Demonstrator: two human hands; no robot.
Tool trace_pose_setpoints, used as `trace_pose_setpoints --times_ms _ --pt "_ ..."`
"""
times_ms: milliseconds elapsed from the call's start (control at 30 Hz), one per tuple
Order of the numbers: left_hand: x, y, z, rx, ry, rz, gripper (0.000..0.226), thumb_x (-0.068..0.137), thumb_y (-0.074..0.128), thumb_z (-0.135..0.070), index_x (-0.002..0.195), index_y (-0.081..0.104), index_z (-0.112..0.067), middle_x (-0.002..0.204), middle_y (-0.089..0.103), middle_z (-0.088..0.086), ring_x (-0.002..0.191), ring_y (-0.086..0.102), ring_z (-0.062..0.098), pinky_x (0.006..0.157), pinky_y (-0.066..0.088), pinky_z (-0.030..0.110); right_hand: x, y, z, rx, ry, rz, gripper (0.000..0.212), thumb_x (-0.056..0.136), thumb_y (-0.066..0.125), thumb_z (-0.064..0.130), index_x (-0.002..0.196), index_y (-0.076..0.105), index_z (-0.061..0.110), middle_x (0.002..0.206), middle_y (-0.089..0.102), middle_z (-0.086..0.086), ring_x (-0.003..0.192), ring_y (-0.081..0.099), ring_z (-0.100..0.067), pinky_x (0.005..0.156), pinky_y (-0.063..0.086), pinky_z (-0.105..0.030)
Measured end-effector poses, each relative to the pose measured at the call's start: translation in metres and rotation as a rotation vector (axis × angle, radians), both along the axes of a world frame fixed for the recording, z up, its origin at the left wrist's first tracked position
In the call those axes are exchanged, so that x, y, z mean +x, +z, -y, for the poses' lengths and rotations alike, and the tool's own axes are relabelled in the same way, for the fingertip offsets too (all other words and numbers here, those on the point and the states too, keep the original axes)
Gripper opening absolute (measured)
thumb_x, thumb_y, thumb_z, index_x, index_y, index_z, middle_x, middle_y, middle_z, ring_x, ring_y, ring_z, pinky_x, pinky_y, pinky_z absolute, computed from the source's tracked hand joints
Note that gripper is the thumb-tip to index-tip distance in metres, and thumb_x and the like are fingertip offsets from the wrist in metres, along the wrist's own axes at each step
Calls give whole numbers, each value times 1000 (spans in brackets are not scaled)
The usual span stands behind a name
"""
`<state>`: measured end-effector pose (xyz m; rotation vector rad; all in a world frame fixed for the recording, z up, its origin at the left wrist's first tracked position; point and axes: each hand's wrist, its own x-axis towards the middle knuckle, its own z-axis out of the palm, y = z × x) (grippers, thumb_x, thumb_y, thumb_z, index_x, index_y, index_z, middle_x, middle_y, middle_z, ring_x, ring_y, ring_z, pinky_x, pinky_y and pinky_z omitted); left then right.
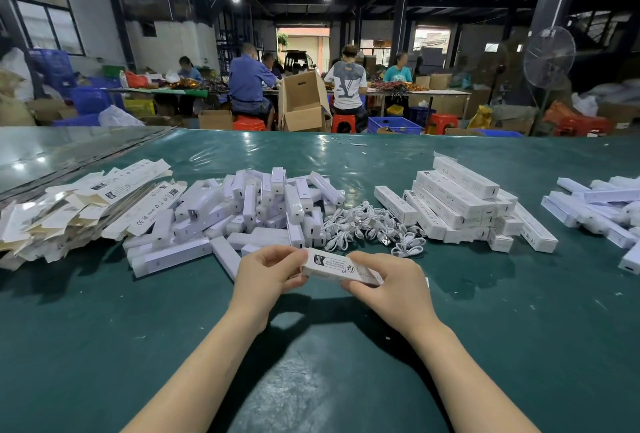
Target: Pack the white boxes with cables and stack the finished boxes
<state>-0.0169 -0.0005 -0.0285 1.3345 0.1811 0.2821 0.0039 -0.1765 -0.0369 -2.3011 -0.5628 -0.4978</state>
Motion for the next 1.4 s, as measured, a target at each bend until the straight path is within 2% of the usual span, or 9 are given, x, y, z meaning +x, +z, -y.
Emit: trace_pose_setpoints --times_ms 167,267,400,533,667,933,1200,1267,1400 --pt "-9 -5 26 272 178 178 21 86 62 -10 76 69 -28 76 68 -6 70 61 13 69 55 28 1 -3 -3 22 -102 83 27 69 75 34 95 71 27 81 70 -2 79 62 -26 71 47 -37" --pt "-15 -4 38 492 113 320 31 86 62 -14 93 61 -44 93 61 -23 76 58 -10 71 46 9 4 -5 0 114 -157 127 27 65 81 21 91 73 19 80 71 -6 76 64 -29 70 49 -41" --pt "-15 -5 44 94 -93 129 31 89 57 -9 103 53 -35 88 65 -3 80 62 8 80 51 27 4 -5 -2 95 -139 148 25 69 77 22 94 71 21 83 71 -3 77 63 -27 69 47 -37" --pt "-9 -3 40 -137 110 162 23 94 46 -2 97 43 -25 80 65 6 68 65 15 60 56 21 3 -5 -12 6 43 149 41 70 74 9 110 68 13 103 69 -4 96 62 -24 84 40 -23" --pt "0 -4 15 -144 286 198 24 96 41 -3 102 41 -26 80 62 2 64 63 13 55 55 19 8 -7 -5 -98 -101 163 32 75 72 19 107 69 16 98 64 -3 95 54 -25 82 38 -28" --pt "1 -17 29 -96 219 195 32 96 43 -5 119 35 -26 89 62 8 67 65 20 59 55 22 13 -9 -4 241 -257 -54 31 76 69 9 106 67 17 97 63 -1 91 59 -21 80 41 -27" --pt "1 -14 27 -17 52 88 64 96 45 -15 145 9 -31 105 51 4 74 62 19 57 54 21 24 7 20 548 -333 -6 38 72 71 -5 107 67 8 94 53 -8 70 55 -12 68 34 -5" --pt "2 -15 27 0 60 82 59 96 46 -13 144 16 -26 100 49 2 71 59 19 53 54 18 32 16 31 657 -499 79 36 74 72 -1 109 66 4 94 53 -14 63 46 -2 63 30 2" --pt "2 -17 31 138 31 102 38 95 46 -10 127 35 -28 94 48 -4 65 54 15 50 50 17 55 33 53 816 -705 66 38 76 70 4 113 64 2 100 61 -20 77 52 -22 75 35 -15"
